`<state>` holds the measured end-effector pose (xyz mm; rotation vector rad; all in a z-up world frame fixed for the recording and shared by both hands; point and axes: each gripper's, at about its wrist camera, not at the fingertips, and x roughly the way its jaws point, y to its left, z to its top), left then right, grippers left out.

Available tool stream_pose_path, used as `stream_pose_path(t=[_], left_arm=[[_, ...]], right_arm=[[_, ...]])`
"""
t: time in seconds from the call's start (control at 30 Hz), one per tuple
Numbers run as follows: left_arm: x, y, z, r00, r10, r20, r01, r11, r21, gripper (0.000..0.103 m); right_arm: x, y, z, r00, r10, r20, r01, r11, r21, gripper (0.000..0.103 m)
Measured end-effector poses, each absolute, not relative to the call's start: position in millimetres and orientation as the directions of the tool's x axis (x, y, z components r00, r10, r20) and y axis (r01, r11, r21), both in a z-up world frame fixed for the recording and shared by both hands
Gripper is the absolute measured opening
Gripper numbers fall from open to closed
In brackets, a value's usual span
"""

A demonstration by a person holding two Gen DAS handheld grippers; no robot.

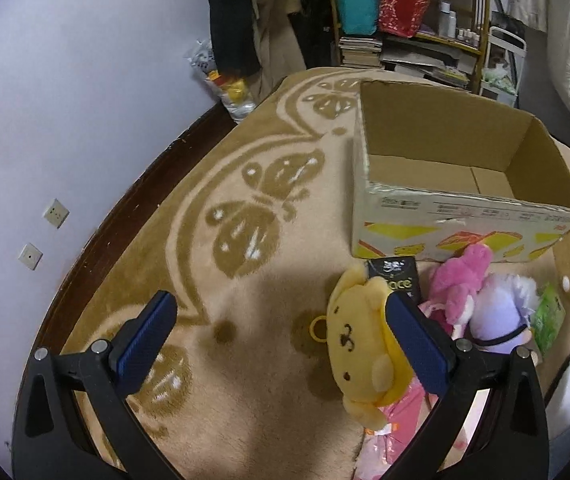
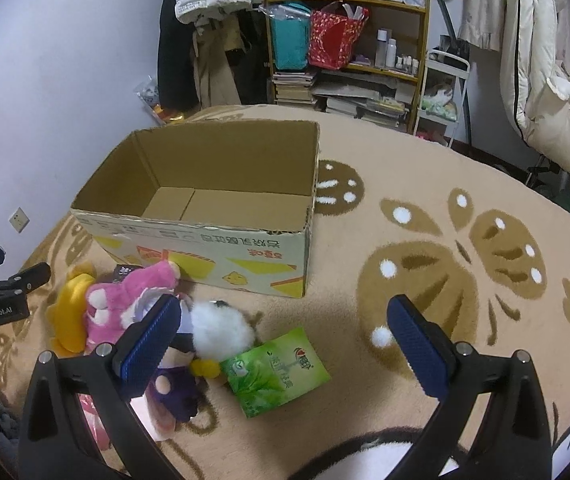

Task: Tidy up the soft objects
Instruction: 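Grasp the white-haired plush doll with the right gripper while the left gripper grasps the yellow plush bear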

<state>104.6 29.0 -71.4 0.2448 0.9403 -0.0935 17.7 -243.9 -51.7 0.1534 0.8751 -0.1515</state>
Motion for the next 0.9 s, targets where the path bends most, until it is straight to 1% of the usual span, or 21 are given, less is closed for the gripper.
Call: stream_pose_path(t=[0.17,0.33,0.47,0.57,0.73,0.8,0.9], left_arm=[[109,27,-77,0.572,0.013,-0.820,0.191,0.970,0.149,0.103],[110,17,-80,0.569,-0.014,-0.822,0.229,0.963,0.142,0.103],[109,2,-94,0.574,0.057,-0.817,0.256,0.935,0.246,0.103],[108,-3,-98,0.565,0.044,-0.824,0.278,0.930,0.241,0.103],[111,-5,-103,0.553,0.085,-0.829,0.261,0.927,0.270,0.103],[112,-5,-105,0.544,0.082,-0.835,0.260,0.929,0.261,0.103],[113,-6,-108,0.539,0.092,-0.837,0.263,0.926,0.271,0.103]], right_arm=[[25,-243,-59,0.623,-0.033,-0.782,0.179,0.979,0.101,0.103],[33,-235,-67,0.614,0.013,-0.789,0.135,0.983,0.122,0.103],[40,-225,-72,0.610,0.047,-0.791,0.073,0.991,0.115,0.103],[47,-214,-79,0.598,0.069,-0.799,0.038,0.993,0.115,0.103],[53,-195,-91,0.576,0.103,-0.811,-0.047,0.995,0.093,0.103],[54,-191,-96,0.566,0.127,-0.814,-0.082,0.992,0.098,0.100],[57,-186,-100,0.554,0.178,-0.813,-0.110,0.984,0.140,0.090]])
